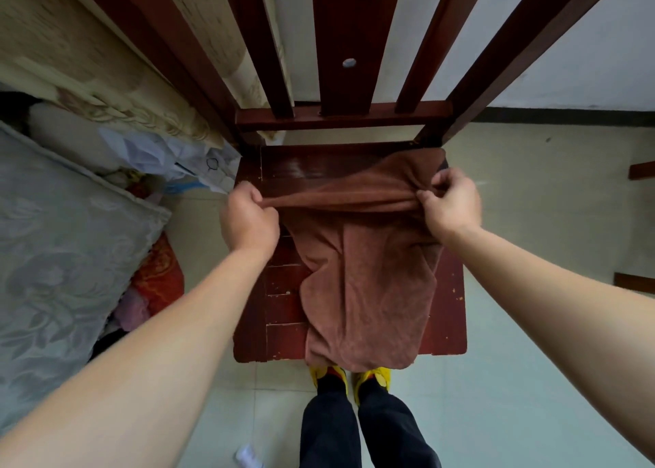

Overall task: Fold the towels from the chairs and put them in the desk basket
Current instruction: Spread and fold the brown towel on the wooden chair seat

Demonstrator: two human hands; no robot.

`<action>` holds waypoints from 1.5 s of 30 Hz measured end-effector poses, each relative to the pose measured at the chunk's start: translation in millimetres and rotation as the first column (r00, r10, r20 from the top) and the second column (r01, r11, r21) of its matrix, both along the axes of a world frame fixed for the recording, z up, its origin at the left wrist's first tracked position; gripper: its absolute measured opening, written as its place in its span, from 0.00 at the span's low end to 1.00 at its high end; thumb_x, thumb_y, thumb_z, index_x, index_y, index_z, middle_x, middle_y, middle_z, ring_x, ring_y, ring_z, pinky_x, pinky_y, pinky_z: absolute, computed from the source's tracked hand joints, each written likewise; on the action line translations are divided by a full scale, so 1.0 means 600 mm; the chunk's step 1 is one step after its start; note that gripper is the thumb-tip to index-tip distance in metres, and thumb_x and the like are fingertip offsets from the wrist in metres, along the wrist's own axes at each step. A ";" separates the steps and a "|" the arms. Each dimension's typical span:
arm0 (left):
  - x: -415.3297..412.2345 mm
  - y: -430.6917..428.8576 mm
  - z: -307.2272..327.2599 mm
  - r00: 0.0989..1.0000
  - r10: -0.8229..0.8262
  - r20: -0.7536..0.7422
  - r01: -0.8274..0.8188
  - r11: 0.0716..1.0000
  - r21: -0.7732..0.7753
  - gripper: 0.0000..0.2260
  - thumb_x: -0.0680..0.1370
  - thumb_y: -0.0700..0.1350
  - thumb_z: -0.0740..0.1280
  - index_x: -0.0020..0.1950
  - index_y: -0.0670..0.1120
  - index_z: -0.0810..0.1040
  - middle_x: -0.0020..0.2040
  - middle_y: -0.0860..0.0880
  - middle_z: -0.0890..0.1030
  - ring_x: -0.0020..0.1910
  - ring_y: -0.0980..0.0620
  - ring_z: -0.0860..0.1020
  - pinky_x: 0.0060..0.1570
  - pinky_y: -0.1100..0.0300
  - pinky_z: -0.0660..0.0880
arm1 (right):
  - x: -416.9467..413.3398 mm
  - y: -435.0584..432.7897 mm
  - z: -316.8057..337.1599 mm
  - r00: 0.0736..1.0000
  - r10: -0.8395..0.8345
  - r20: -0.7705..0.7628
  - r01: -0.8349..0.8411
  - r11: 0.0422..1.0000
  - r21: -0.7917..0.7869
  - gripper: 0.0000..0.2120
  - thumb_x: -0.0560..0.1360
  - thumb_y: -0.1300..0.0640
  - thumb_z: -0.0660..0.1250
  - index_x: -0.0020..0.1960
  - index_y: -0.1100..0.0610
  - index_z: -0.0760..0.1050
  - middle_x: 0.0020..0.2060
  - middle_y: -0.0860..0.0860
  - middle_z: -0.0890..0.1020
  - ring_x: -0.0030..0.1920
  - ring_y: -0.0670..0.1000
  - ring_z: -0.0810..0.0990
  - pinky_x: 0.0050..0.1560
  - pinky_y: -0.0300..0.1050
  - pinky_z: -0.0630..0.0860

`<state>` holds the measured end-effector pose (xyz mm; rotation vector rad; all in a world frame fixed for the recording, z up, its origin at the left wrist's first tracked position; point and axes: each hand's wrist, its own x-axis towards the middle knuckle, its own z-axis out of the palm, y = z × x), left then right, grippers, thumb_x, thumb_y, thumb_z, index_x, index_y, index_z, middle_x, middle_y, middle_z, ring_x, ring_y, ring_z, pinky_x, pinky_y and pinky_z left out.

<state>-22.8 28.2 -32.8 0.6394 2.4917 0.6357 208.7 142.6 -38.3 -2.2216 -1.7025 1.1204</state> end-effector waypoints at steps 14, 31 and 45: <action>-0.044 0.039 -0.060 0.845 0.398 0.357 -0.444 0.895 0.052 0.08 0.74 0.41 0.70 0.36 0.49 0.76 0.33 0.48 0.77 0.33 0.49 0.75 0.35 0.57 0.73 | -0.018 0.059 -0.038 0.984 -0.147 -0.103 0.121 0.966 -0.228 0.18 0.71 0.53 0.73 0.60 0.55 0.78 0.51 0.53 0.83 0.50 0.57 0.82 0.56 0.53 0.79; 0.039 -0.054 -0.073 0.880 0.323 0.348 -0.178 0.904 -0.389 0.23 0.63 0.60 0.75 0.45 0.43 0.78 0.39 0.44 0.83 0.31 0.46 0.82 0.30 0.56 0.79 | 0.036 -0.042 -0.029 0.983 -0.169 0.074 0.181 0.962 -0.206 0.19 0.69 0.44 0.74 0.54 0.54 0.78 0.50 0.53 0.83 0.51 0.56 0.81 0.52 0.48 0.76; 0.018 -0.080 -0.042 0.967 -0.251 -0.033 0.230 0.926 -0.299 0.09 0.72 0.44 0.69 0.51 0.47 0.75 0.51 0.44 0.75 0.52 0.42 0.76 0.48 0.51 0.74 | 0.054 -0.077 -0.013 0.951 0.124 0.285 -0.144 0.988 0.051 0.12 0.73 0.48 0.66 0.55 0.50 0.72 0.54 0.52 0.75 0.57 0.57 0.74 0.53 0.52 0.71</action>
